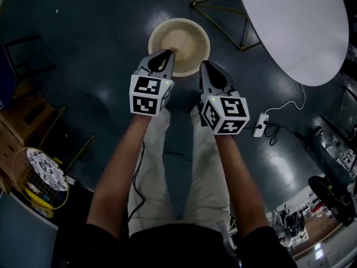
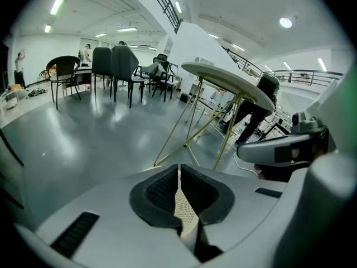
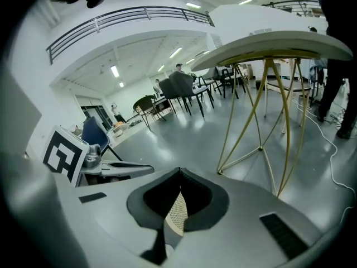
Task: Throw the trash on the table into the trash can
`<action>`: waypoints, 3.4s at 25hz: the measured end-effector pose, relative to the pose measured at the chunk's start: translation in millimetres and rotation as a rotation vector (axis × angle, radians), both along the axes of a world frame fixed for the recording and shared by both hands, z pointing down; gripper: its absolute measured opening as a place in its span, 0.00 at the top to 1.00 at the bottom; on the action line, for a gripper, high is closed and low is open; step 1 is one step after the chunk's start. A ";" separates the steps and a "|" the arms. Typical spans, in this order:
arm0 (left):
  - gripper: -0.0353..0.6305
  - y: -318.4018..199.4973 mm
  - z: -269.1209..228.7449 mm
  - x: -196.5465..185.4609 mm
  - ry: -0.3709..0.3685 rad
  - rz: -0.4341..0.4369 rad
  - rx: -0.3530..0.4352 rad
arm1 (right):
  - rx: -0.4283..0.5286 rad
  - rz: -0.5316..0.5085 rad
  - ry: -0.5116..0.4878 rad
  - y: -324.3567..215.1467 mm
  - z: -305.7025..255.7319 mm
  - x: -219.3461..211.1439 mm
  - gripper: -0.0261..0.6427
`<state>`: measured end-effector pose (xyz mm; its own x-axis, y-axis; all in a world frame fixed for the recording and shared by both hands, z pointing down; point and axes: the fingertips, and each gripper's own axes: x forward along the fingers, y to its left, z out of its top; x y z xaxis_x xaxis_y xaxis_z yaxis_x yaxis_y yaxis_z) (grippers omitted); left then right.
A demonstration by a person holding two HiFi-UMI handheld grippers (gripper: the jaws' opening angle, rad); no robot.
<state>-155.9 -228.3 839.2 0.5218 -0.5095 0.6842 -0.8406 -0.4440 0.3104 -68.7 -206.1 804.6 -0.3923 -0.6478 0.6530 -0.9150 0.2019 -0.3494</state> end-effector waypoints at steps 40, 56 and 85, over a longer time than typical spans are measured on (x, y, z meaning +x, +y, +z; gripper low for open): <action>0.92 -1.1 -409.0 16.5 0.199 0.100 0.332 | 0.297 -0.135 0.028 -20.5 -371.5 -16.1 0.94; 0.92 8.0 -534.4 -12.6 0.213 0.198 0.521 | 0.463 -0.150 0.022 -15.5 -481.8 -65.3 0.94; 0.92 23.3 -612.4 -14.5 0.319 0.226 0.641 | 0.604 -0.056 0.009 14.8 -554.8 -59.0 0.94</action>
